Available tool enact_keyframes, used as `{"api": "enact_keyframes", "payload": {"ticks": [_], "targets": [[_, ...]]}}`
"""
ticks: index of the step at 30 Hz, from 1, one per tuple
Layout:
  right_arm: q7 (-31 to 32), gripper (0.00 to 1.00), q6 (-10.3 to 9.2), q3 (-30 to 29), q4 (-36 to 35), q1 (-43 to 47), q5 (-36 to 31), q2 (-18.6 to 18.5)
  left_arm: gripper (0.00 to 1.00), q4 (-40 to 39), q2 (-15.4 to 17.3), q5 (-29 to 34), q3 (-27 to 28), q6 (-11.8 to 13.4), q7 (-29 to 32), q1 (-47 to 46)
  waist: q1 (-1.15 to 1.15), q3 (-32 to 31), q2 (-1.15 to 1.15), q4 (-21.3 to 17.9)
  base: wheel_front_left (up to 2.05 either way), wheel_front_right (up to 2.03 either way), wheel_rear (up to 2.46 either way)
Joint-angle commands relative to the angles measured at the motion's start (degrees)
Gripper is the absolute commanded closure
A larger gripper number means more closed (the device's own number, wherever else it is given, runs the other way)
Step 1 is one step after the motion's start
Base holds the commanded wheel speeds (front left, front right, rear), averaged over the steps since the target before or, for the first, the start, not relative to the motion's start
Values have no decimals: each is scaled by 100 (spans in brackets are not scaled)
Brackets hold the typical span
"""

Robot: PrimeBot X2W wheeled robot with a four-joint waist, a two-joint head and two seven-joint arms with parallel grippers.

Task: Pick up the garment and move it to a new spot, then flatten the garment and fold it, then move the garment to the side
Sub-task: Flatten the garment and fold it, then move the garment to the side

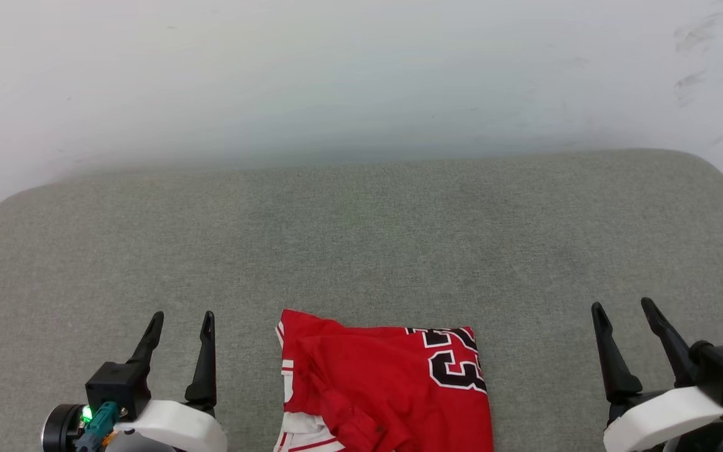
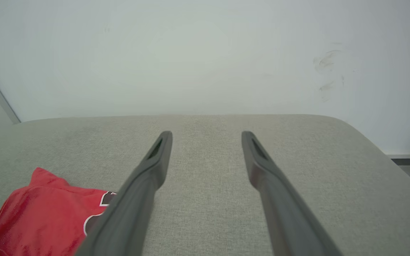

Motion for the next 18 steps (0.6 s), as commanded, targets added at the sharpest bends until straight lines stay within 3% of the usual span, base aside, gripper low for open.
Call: {"api": "enact_keyframes", "payload": {"ticks": [1,12,18], "targets": [[75,0,-4,7,-107,148,-60,41,0,25,1,46,31,-13,-36,95,0,-21,0,-14,0,0,0],[367,0,-3,54,-413,224,-53,110,0,71,-74,109,195,-101,-28,51,0,-8,0,-58,0,0,0],[890,0,-4,-154,-264,110,506,102,0,56,-181,132,352,-129,-29,97,0,17,0,-73,0,0,0]]}}
